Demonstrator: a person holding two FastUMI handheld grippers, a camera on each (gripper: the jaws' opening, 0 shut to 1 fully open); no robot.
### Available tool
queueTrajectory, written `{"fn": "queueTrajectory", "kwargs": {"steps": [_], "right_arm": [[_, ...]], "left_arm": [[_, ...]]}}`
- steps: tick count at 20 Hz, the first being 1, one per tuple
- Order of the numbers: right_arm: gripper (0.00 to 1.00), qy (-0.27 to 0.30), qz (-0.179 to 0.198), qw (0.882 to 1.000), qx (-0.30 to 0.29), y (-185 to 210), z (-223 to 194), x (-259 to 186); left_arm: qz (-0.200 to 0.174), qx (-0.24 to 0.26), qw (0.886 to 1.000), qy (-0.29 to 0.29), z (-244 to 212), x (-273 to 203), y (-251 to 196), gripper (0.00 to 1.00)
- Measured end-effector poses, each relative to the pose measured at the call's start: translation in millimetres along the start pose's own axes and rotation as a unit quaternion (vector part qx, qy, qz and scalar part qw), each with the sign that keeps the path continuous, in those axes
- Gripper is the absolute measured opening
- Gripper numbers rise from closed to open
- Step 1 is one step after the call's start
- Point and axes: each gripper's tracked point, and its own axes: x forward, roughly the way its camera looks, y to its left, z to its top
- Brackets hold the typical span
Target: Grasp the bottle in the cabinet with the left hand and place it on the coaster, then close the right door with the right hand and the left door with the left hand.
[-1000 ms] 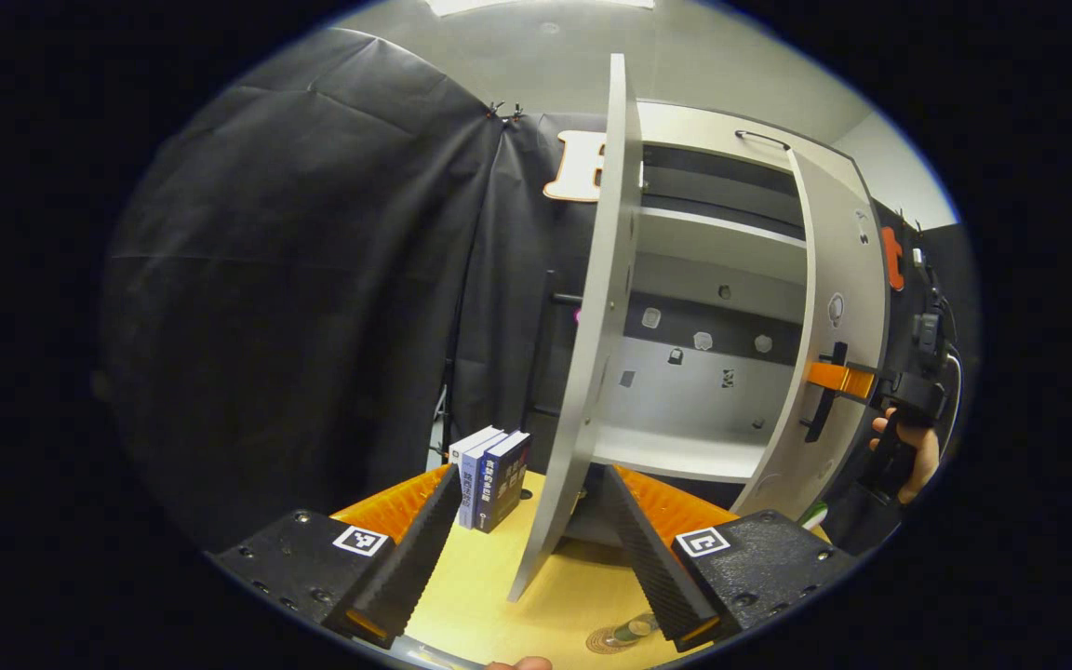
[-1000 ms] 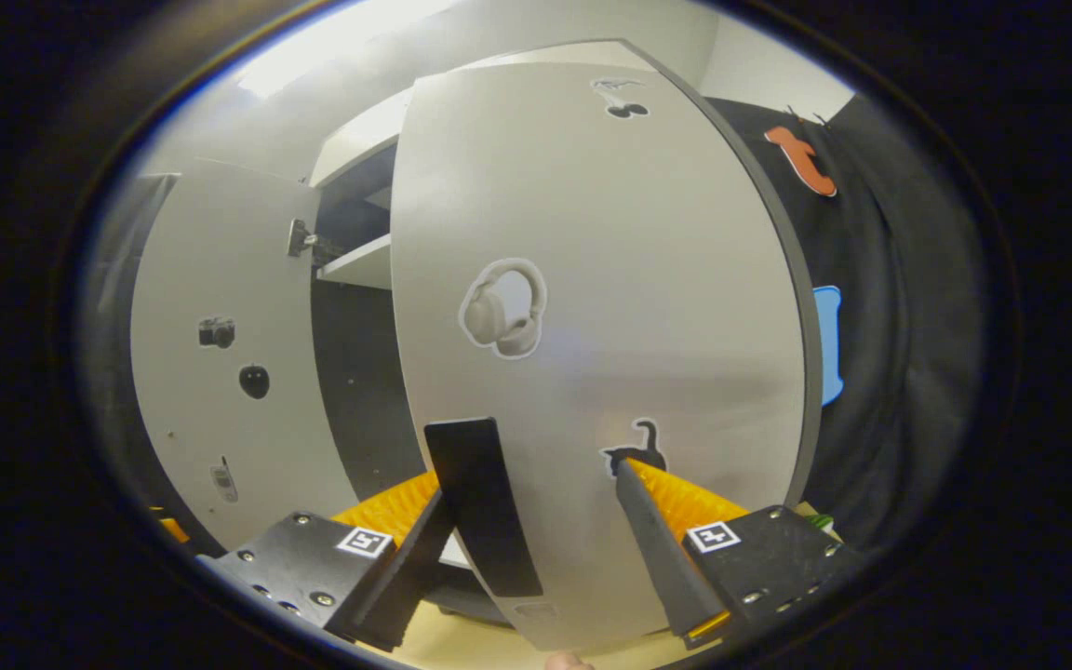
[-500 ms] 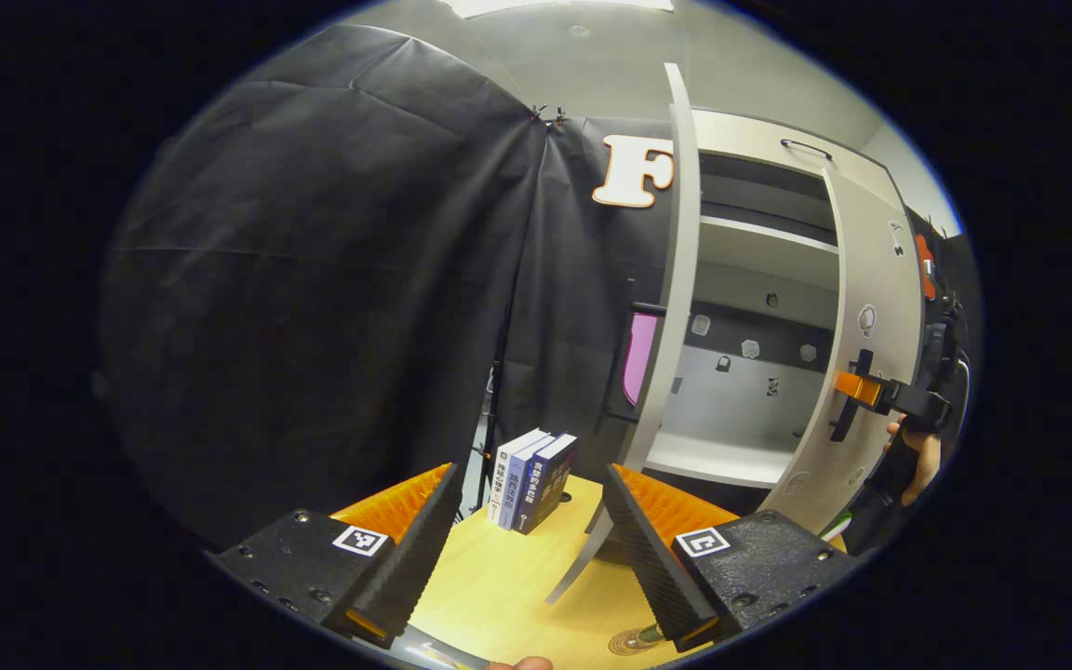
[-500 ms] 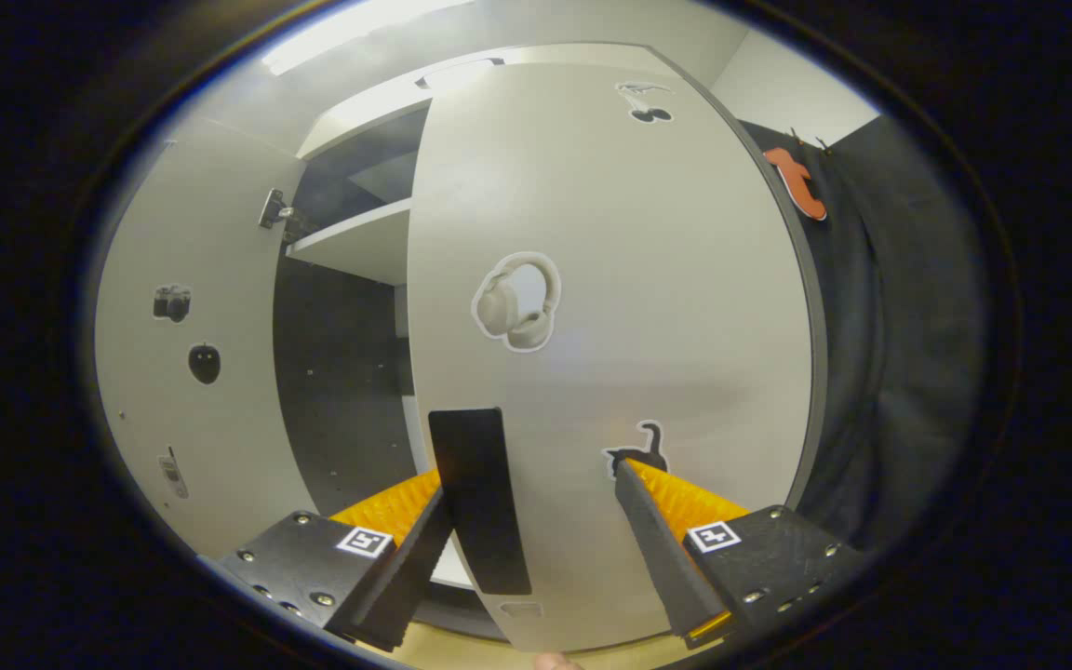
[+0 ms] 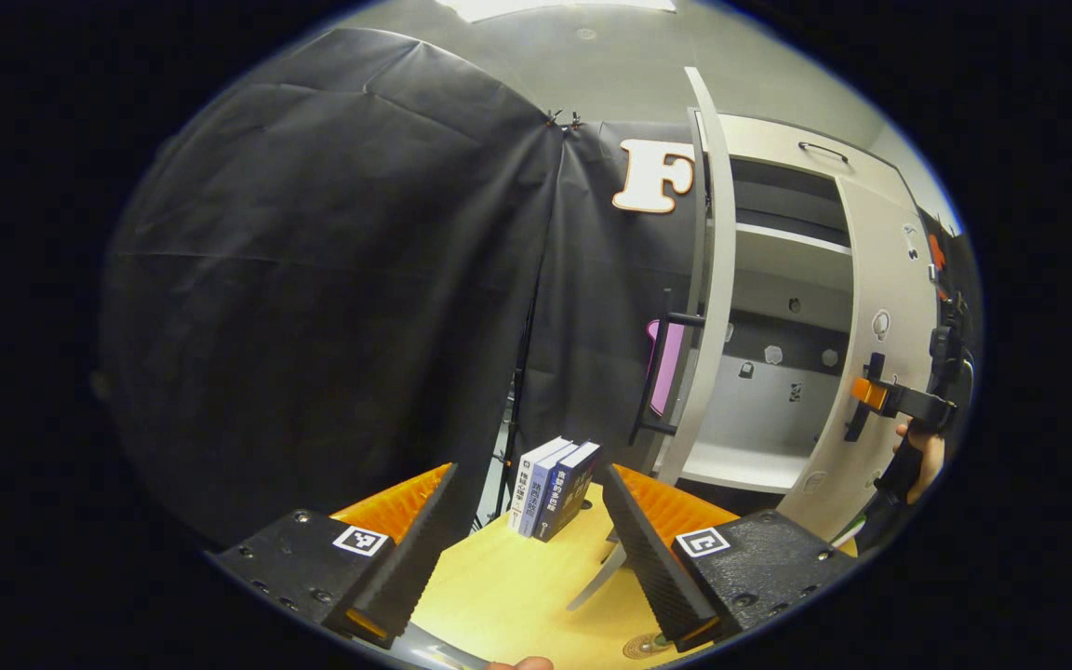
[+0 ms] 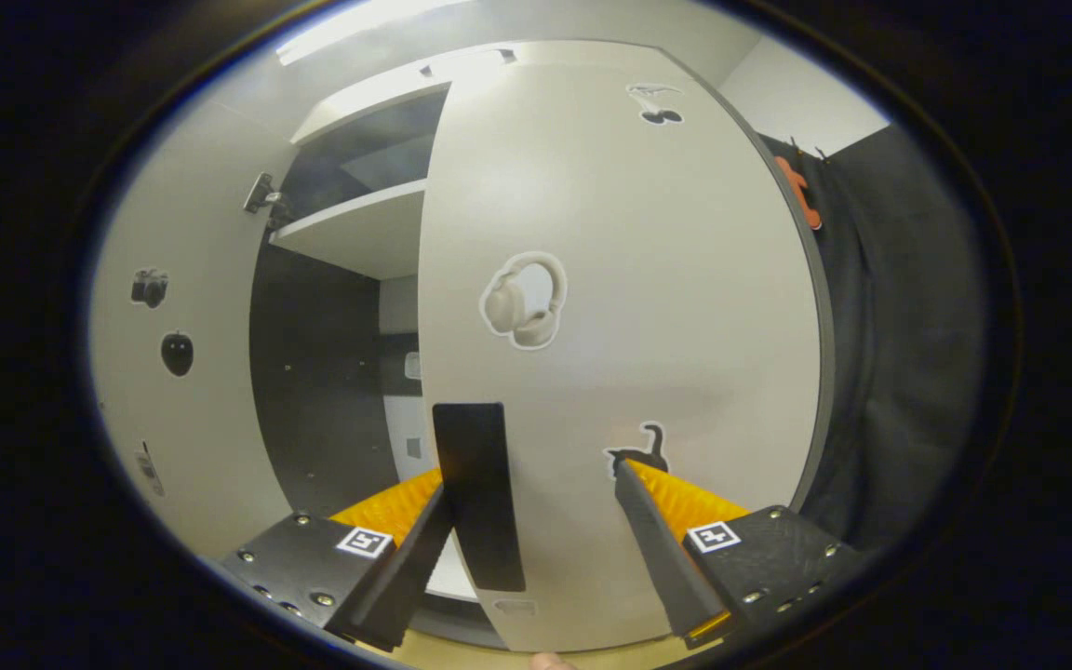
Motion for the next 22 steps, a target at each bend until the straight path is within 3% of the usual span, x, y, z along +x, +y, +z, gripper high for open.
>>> {"fn": "queueTrajectory", "kwargs": {"steps": [2, 11, 12, 14, 17, 19, 20, 21, 22], "right_arm": [[0.99, 0.0, -0.001, 1.0, -0.002, 1, -1, 1], [1.0, 0.003, -0.008, 1.0, -0.011, 0, -2, 1], [1.0, 0.003, -0.007, 1.0, -0.009, 0, -2, 0], [1.0, 0.004, -0.003, 1.0, -0.009, 1, -2, 0], [1.0, 0.012, 0.021, 1.0, 0.0, 2, -3, -7], [1.0, -0.005, 0.027, 1.0, -0.001, 1, 4, -21], [1.0, -0.018, 0.019, 1.0, -0.014, -4, 9, -31], [0.97, -0.033, 0.01, 0.999, -0.034, -10, 16, -41], [1.0, -0.049, 0.005, 0.997, -0.052, -15, 22, -51]], "left_arm": [[-0.002, 0.007, 1.0, 0.0, 2, 4, 0, 1.0], [-0.01, 0.011, 1.0, -0.011, 17, 17, 0, 0.93], [-0.015, 0.013, 1.0, -0.012, 20, 20, -3, 1.0], [-0.023, 0.023, 0.999, -0.023, 32, 28, -7, 0.95], [-0.05, 0.043, 0.997, -0.051, 57, 42, -18, 0.93], [-0.08, 0.06, 0.993, -0.057, 65, 52, -30, 0.98], [-0.098, 0.066, 0.991, -0.056, 66, 57, -38, 0.99], [-0.115, 0.071, 0.989, -0.053, 64, 62, -45, 0.93], [-0.127, 0.072, 0.988, -0.05, 62, 64, -49, 0.93]]}}
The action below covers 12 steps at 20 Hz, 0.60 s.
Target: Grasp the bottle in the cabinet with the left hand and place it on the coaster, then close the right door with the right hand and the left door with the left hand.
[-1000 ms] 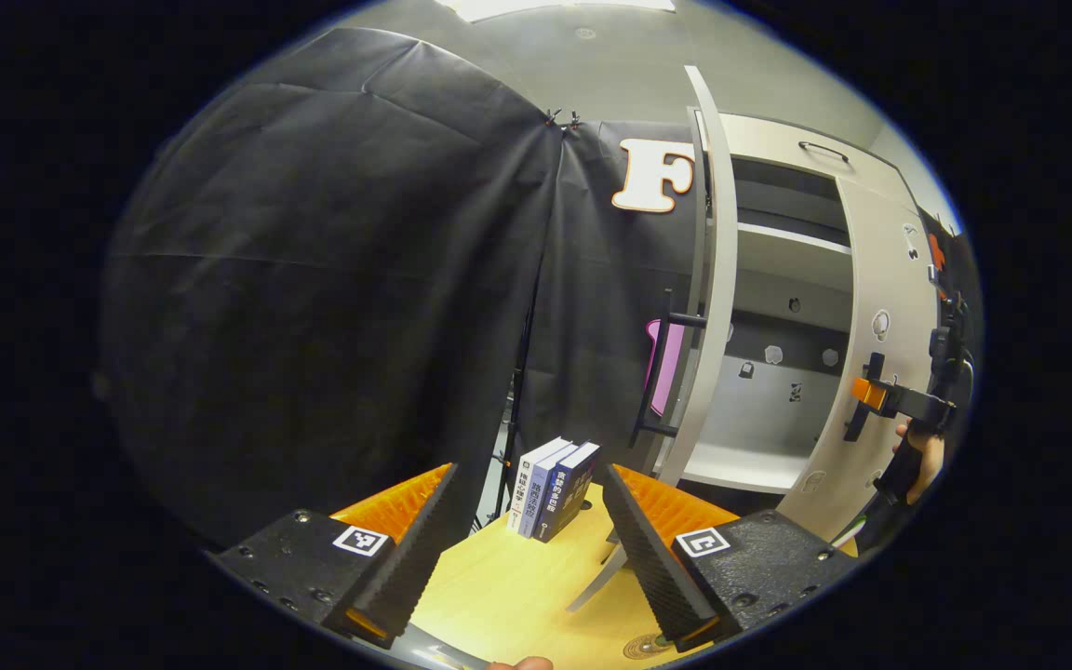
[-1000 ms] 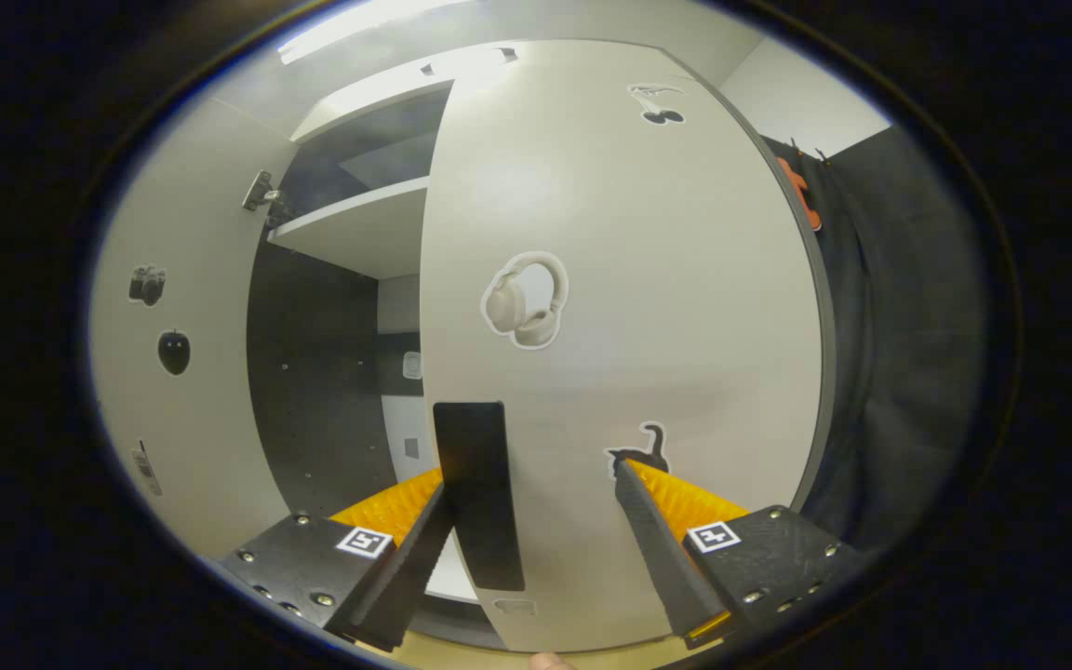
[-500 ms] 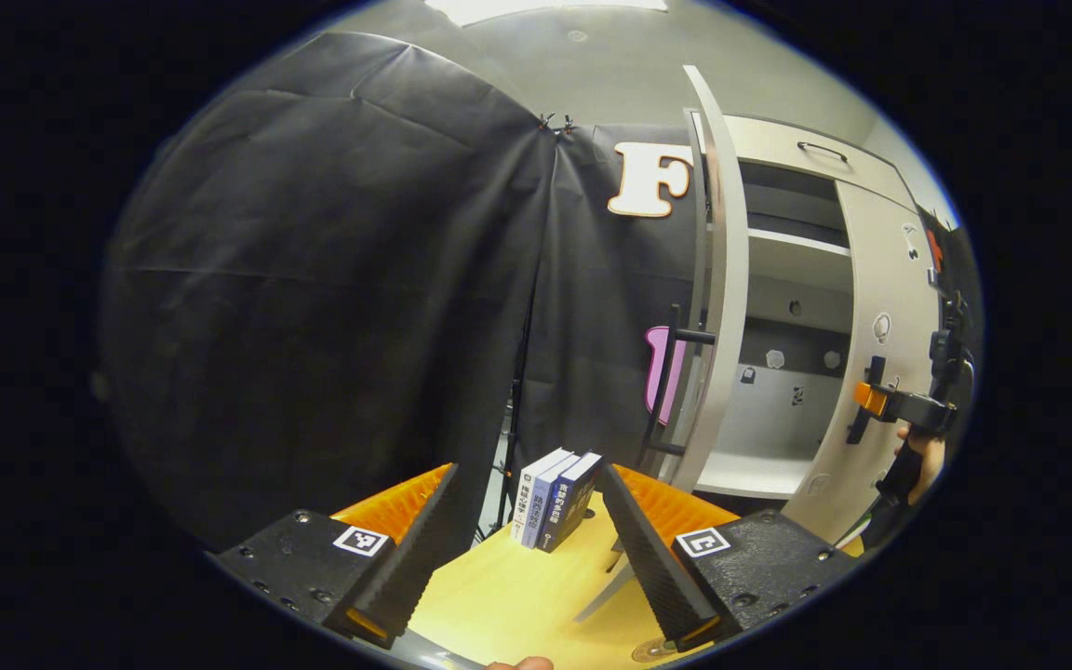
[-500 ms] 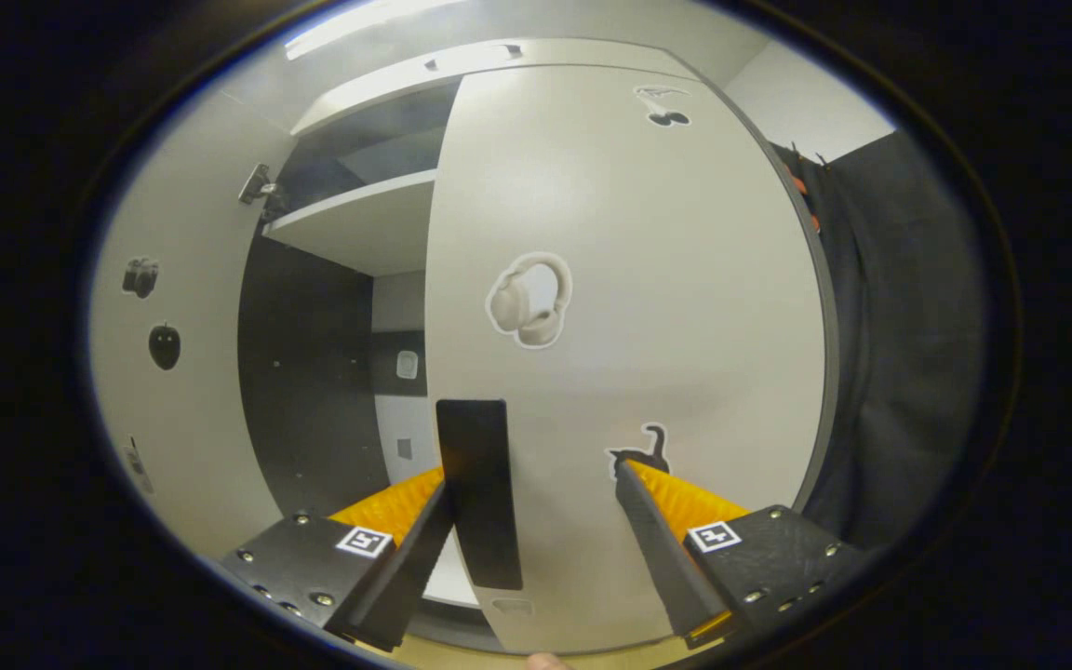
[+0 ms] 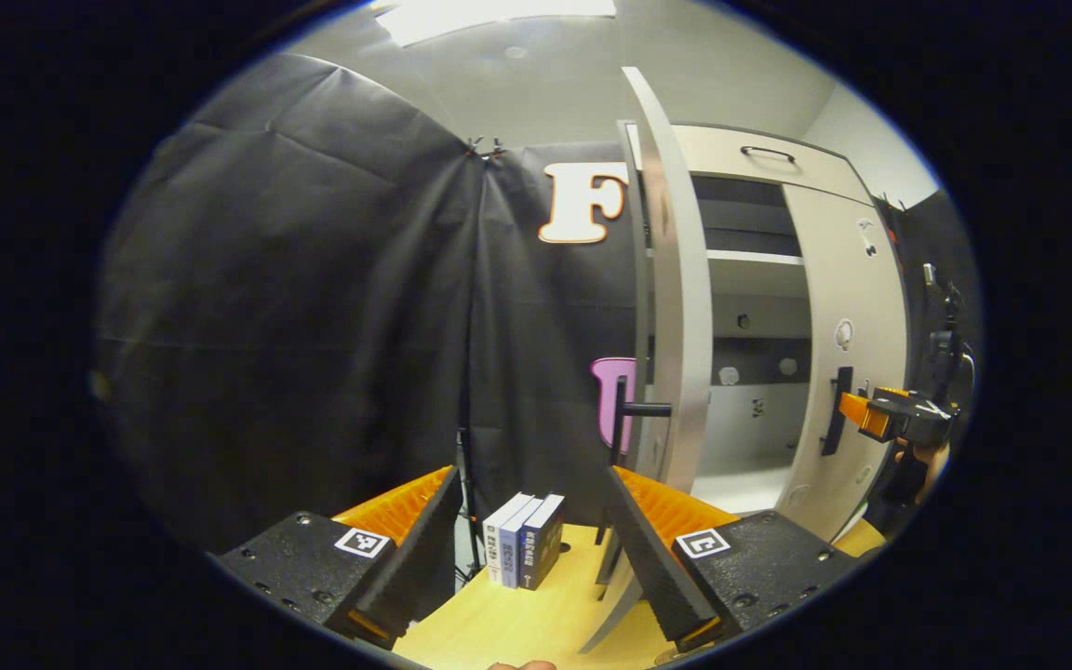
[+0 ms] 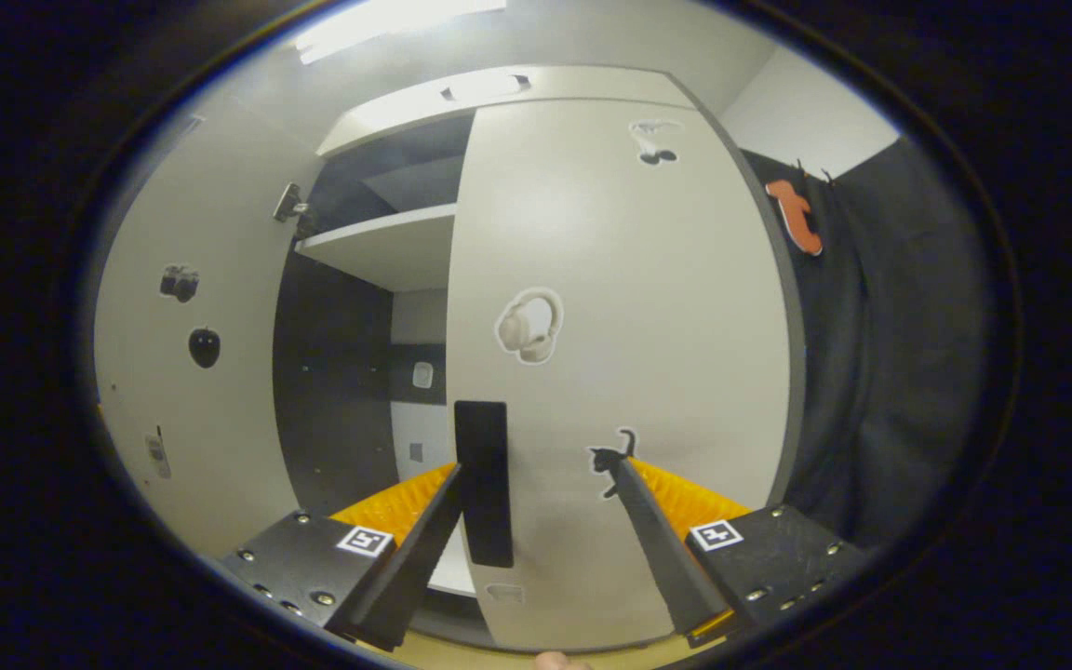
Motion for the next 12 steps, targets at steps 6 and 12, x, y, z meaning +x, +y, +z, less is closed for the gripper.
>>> {"fn": "queueTrajectory", "kwargs": {"steps": [6, 12], "right_arm": [[0.99, -0.01, -0.041, 0.999, -0.022, -42, 4, -41], [0.99, 0.017, -0.083, 0.996, 0.015, -82, -10, -62]], "left_arm": [[-0.054, -0.042, 0.998, 0.013, -9, 9, -16, 0.91], [-0.15, -0.024, 0.988, 0.021, -9, 6, -74, 0.93]]}}
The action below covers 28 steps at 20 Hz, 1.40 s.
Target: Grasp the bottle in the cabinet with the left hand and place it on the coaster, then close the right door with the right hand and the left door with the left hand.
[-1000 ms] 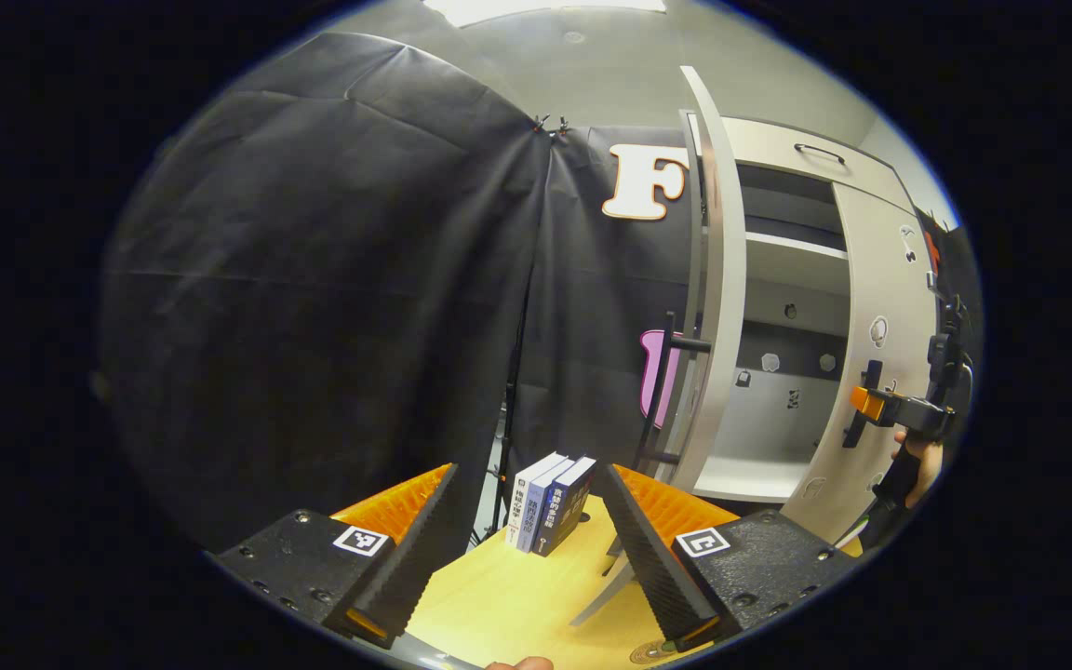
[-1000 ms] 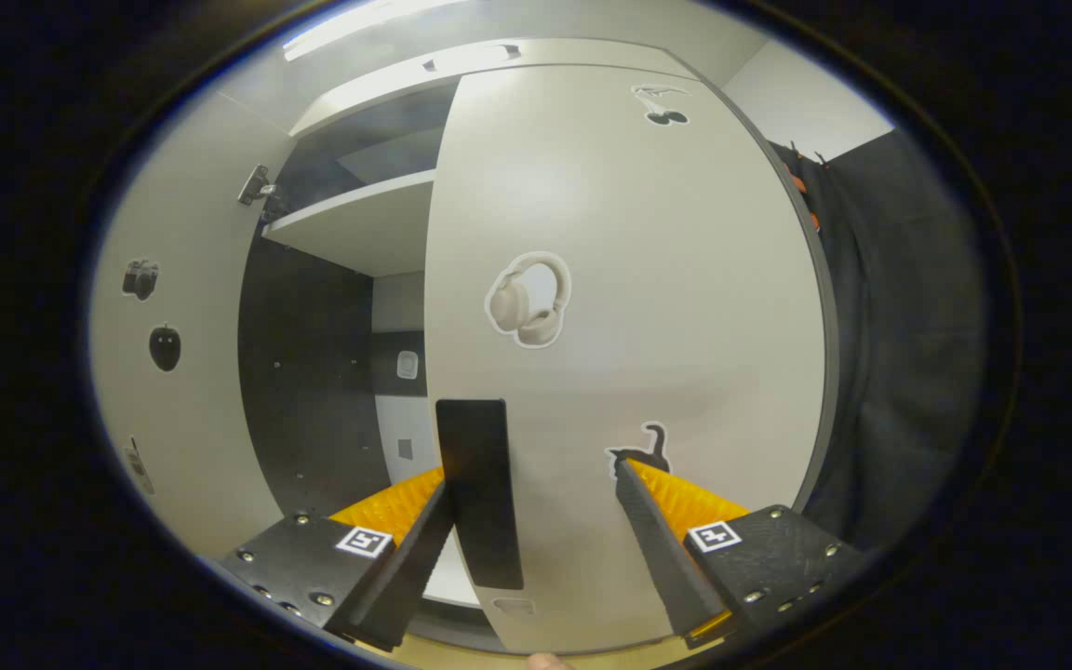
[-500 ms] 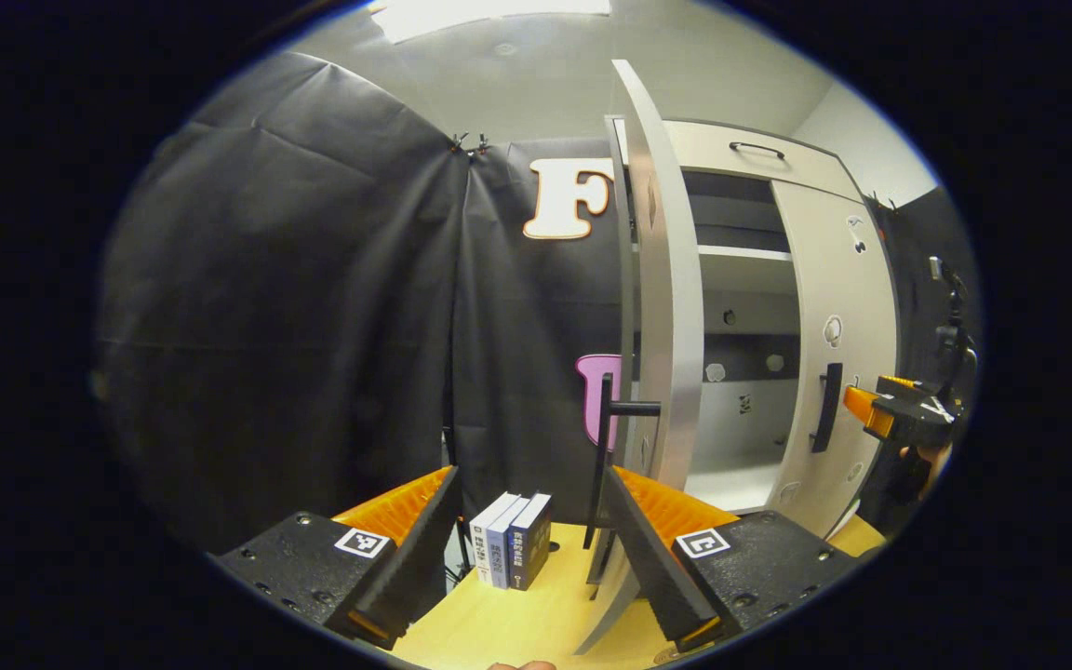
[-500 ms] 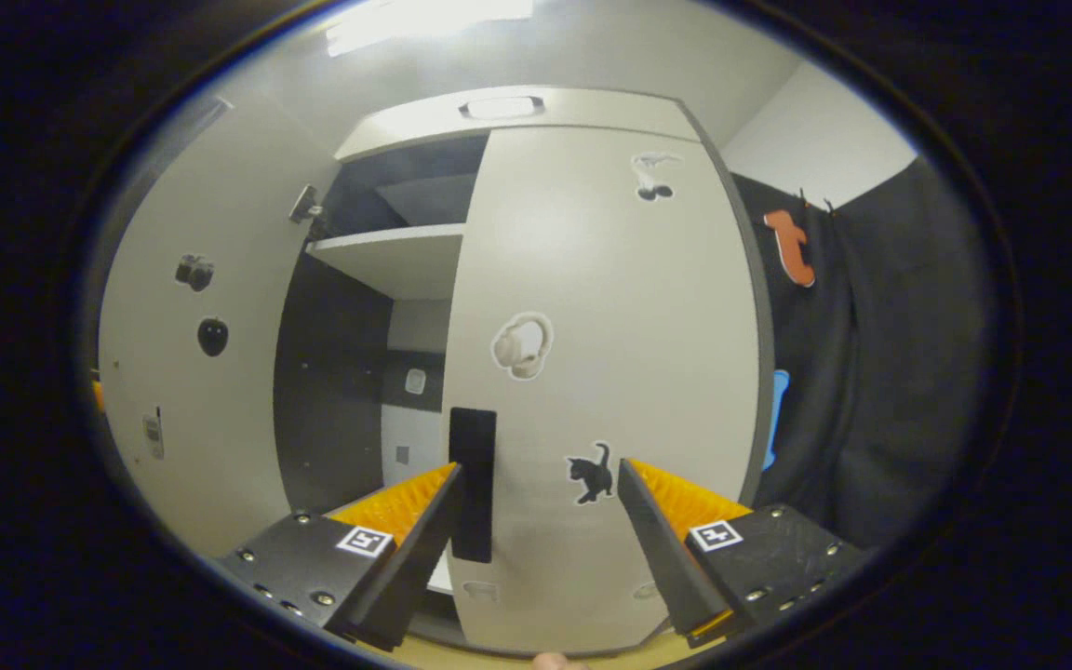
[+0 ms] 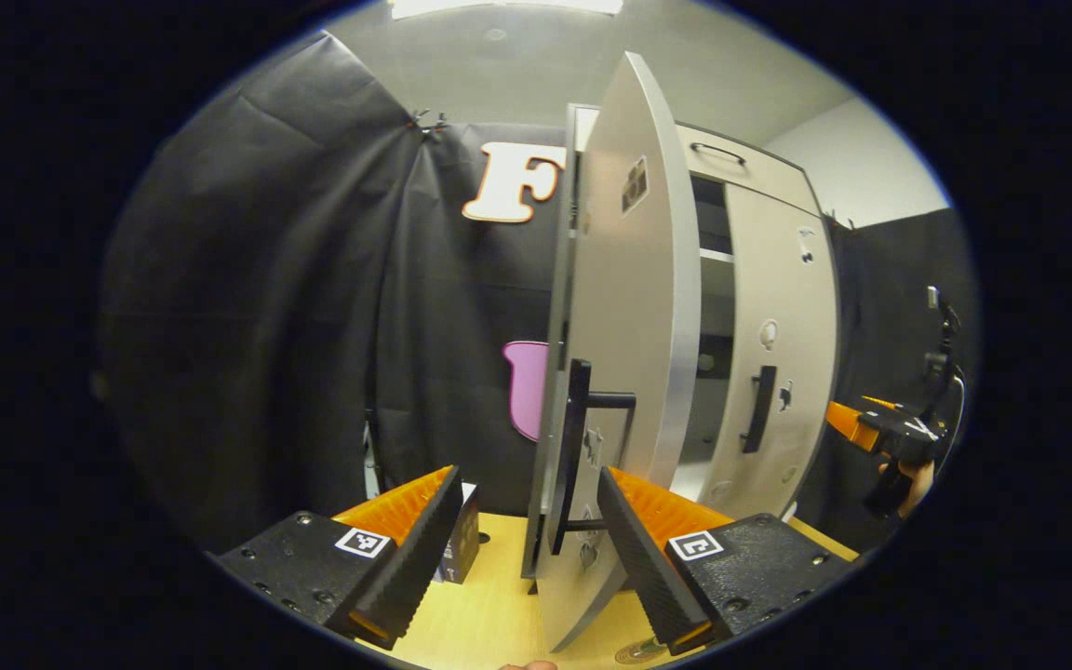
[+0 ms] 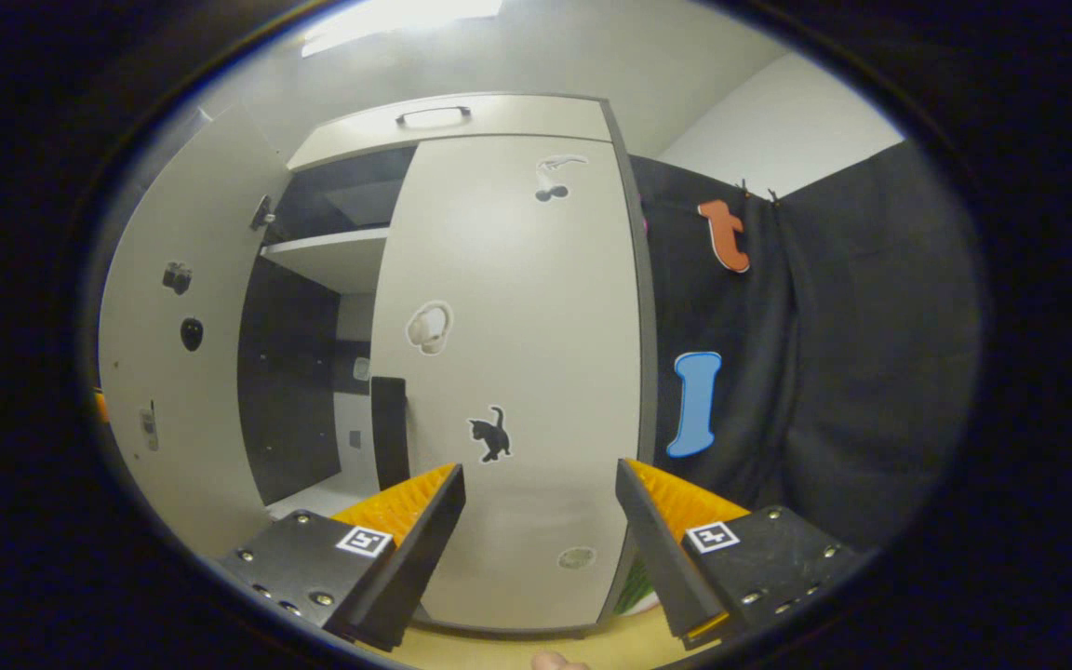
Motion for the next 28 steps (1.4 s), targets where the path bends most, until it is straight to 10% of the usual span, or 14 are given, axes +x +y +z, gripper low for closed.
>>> {"fn": "queueTrajectory", "kwargs": {"steps": [9, 28], "right_arm": [[0.99, 0.015, -0.034, 0.999, 0.012, -46, -6, -15], [0.99, 0.026, -0.084, 0.996, 0.0, -112, -8, -21]], "left_arm": [[-0.127, -0.017, 0.992, 0.009, -11, 44, -106, 0.93], [-0.124, -0.039, 0.991, 0.016, -16, 127, -158, 1.0]]}}
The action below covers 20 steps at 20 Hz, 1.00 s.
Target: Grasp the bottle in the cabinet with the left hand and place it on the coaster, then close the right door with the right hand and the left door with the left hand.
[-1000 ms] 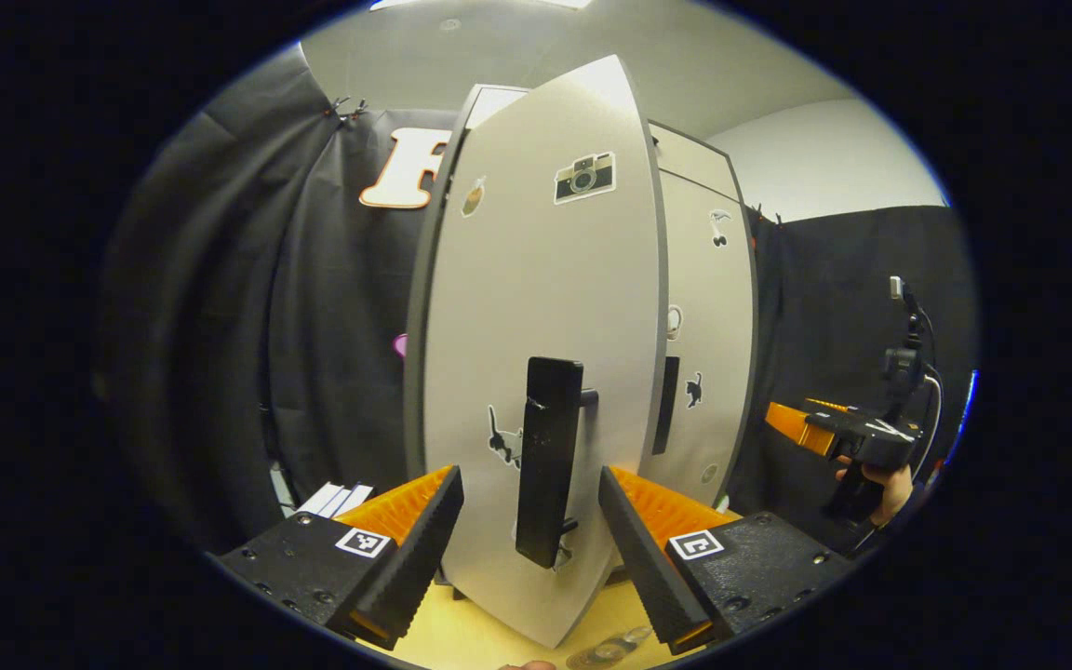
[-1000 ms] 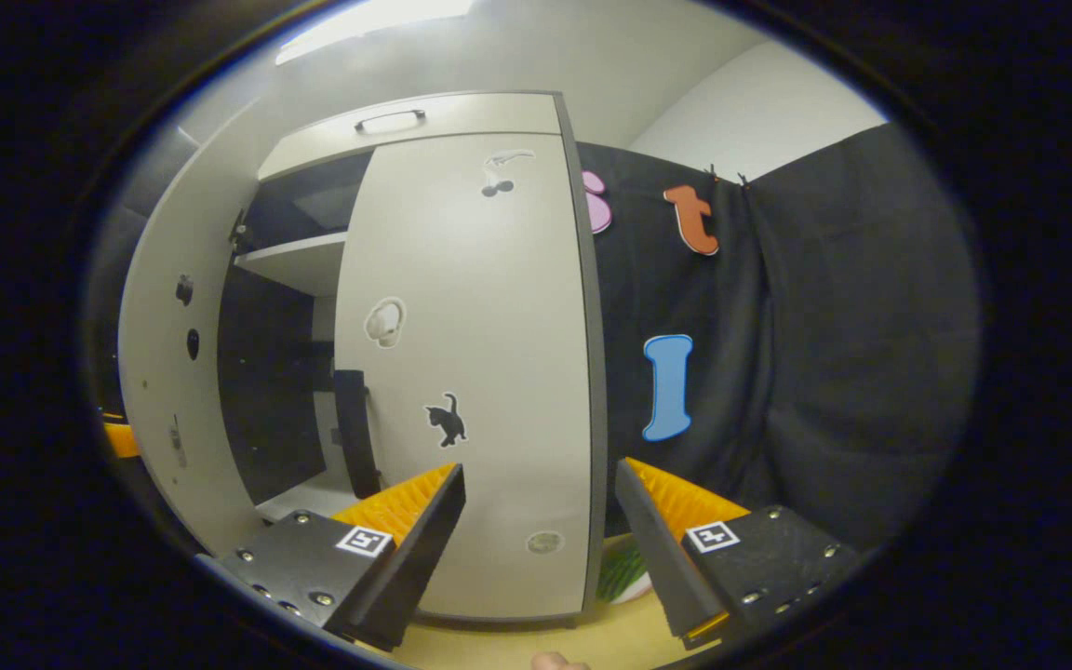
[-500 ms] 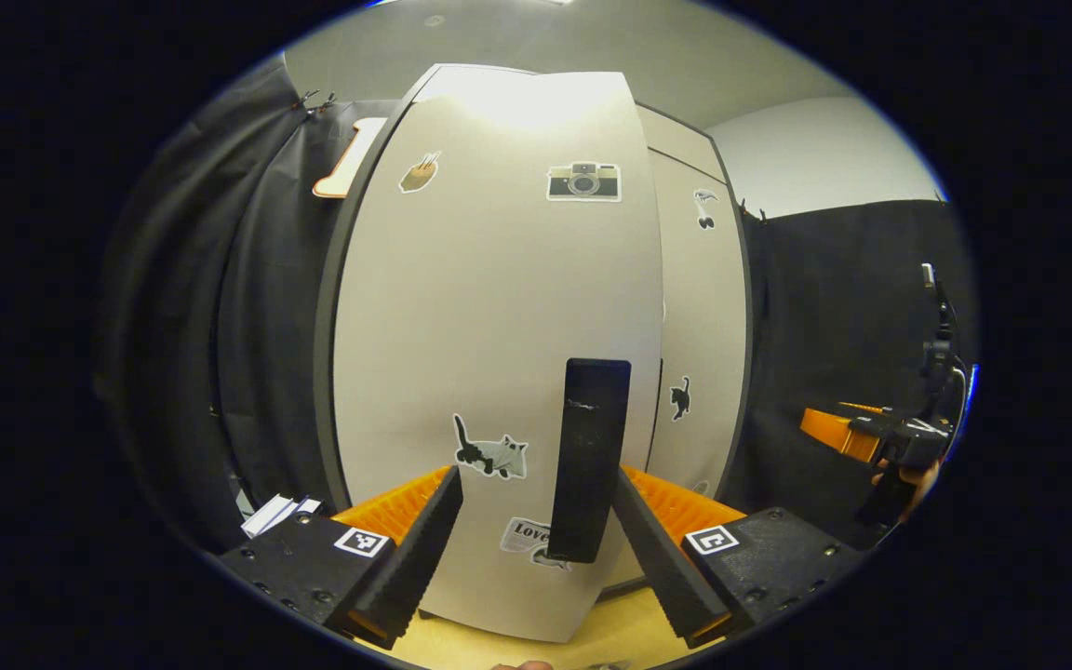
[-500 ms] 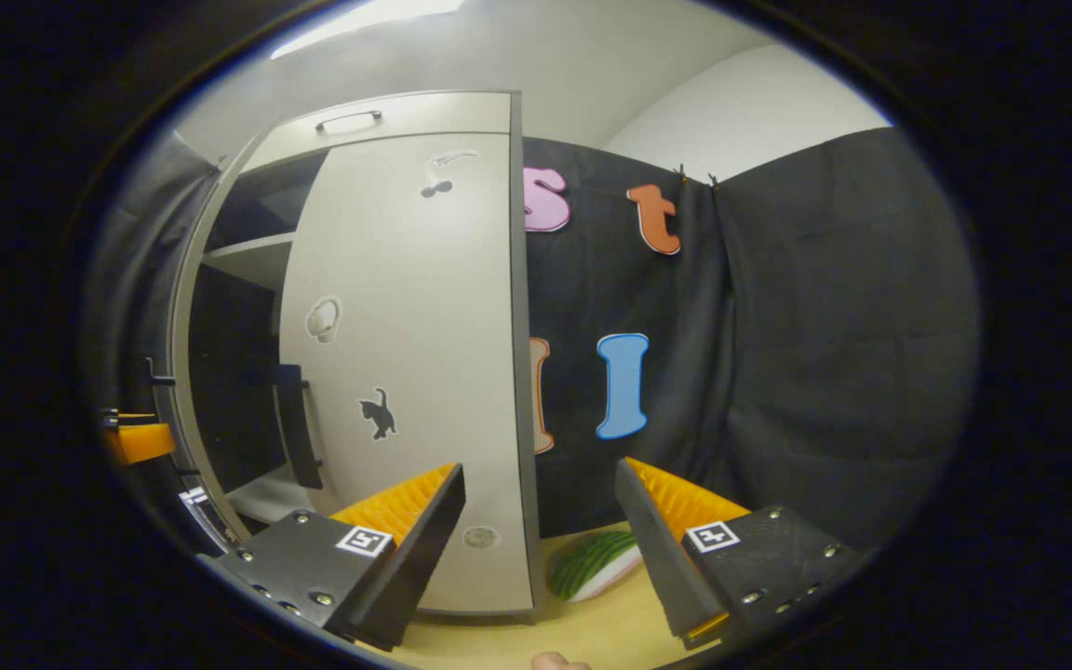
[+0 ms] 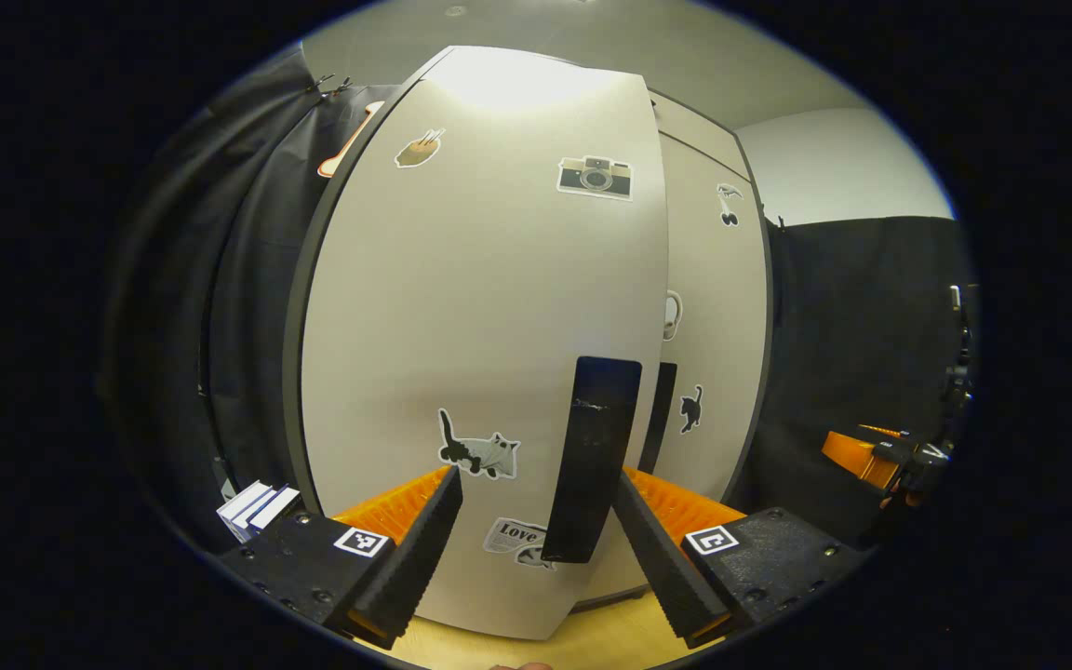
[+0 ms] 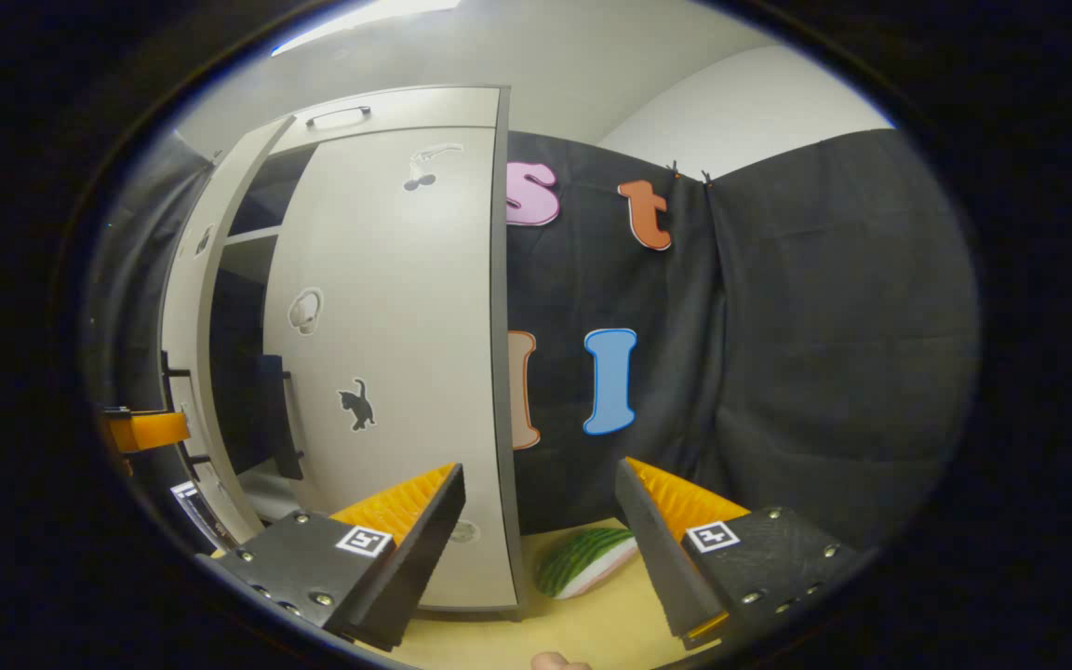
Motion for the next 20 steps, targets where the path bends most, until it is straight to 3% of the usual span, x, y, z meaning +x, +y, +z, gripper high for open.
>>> {"fn": "queueTrajectory", "kwargs": {"steps": [20], "right_arm": [[0.99, 0.007, -0.014, 1.0, 0.006, -20, -13, 27]], "left_arm": [[-0.008, -0.004, 1.0, 0.004, -3, 59, 1, 1.0]]}}
